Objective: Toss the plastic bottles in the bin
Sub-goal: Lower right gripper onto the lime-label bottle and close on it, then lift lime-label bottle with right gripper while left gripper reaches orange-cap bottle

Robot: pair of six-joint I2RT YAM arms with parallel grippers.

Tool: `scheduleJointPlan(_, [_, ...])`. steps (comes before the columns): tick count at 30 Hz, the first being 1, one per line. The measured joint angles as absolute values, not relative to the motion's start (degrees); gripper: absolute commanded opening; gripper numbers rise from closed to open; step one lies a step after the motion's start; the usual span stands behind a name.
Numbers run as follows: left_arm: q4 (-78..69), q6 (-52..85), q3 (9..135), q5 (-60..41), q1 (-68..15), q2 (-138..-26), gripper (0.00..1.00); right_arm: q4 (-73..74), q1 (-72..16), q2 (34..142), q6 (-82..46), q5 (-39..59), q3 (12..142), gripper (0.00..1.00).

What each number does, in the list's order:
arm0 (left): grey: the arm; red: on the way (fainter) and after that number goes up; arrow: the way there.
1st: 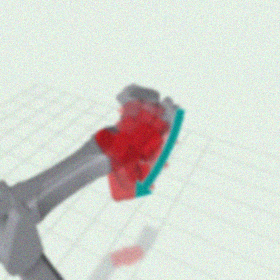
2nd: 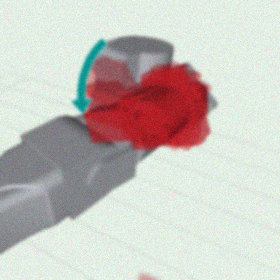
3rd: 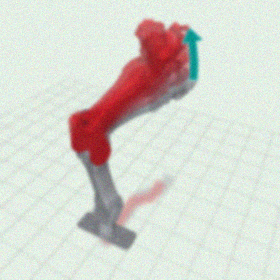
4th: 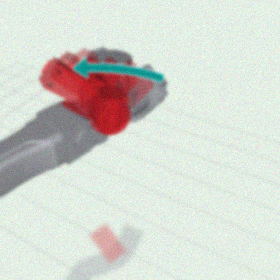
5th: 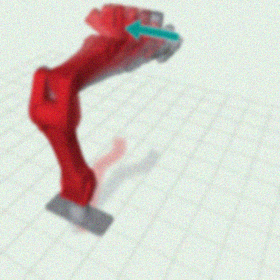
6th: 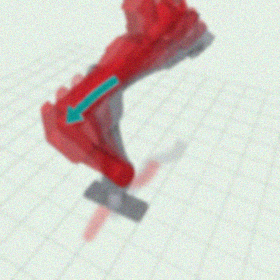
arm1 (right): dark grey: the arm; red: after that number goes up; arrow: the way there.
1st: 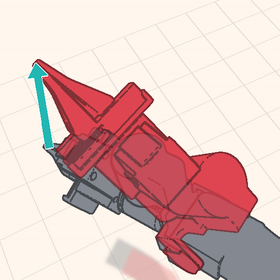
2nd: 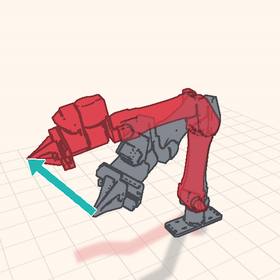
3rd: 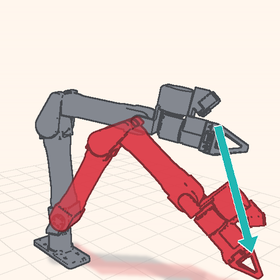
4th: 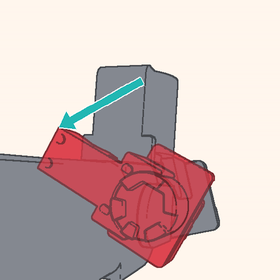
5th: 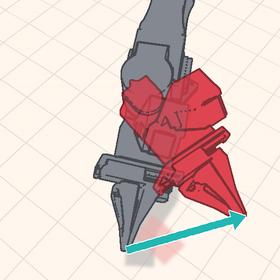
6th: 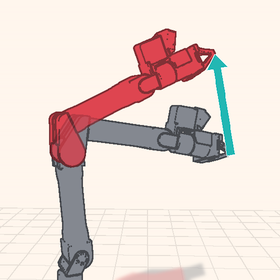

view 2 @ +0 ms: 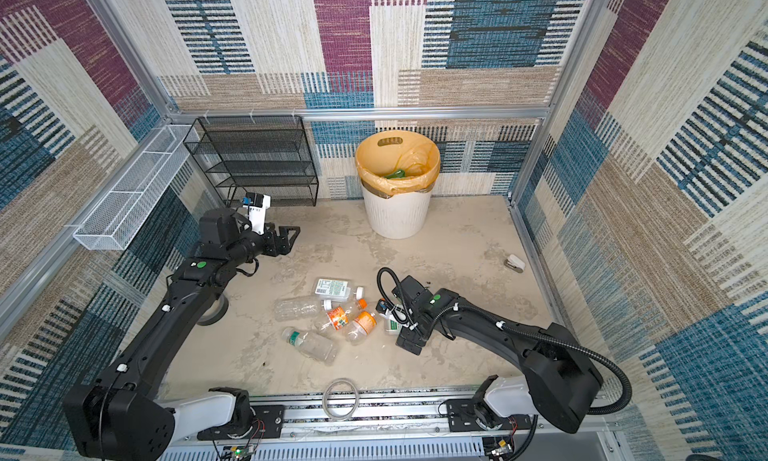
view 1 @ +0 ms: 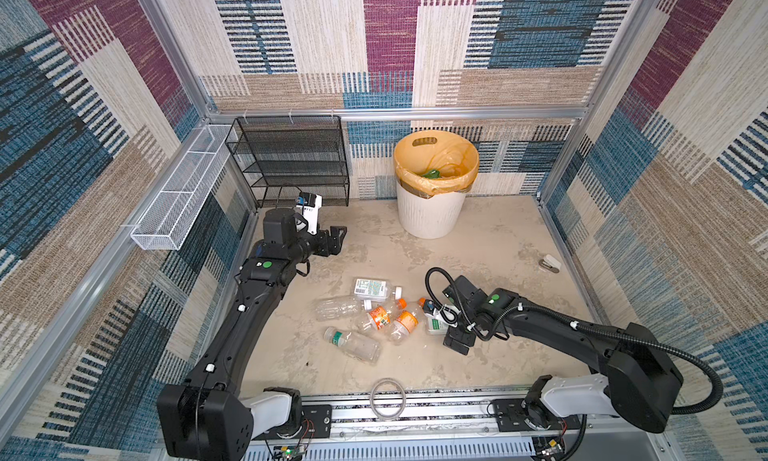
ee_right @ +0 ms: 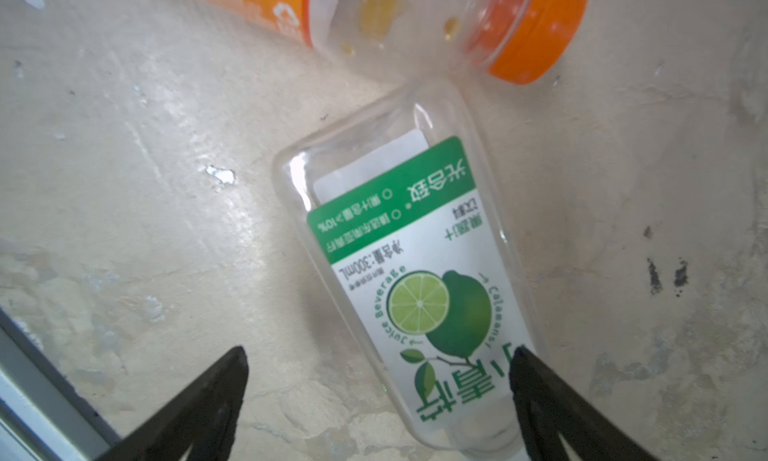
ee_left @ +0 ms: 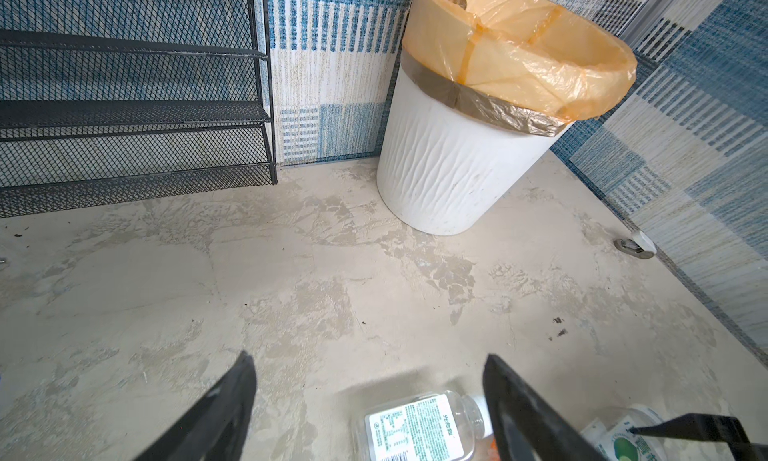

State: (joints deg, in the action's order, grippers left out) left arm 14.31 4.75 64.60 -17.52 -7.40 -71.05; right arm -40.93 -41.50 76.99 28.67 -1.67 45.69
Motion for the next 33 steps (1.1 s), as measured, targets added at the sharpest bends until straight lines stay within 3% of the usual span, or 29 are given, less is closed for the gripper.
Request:
scheduleJointPlan(17, [14.2,4.8,64.6,-18.2,-6.9,-71.9,0.86,-35.2,-36.4,85.5,38.1,1.4,48.4,1.00])
scheduleJointPlan(25, [14.2,4.8,64.6,-18.3,-6.7,-72.0,0.86,-33.8,-36.3,88.4,38.9,4.0,49.3,0.89])
scheduleJointPlan(33, [14.2,4.8,64.6,-18.4,-6.6,-72.4,0.85,-33.8,-36.3,86.9,38.1,4.4,47.5,0.69])
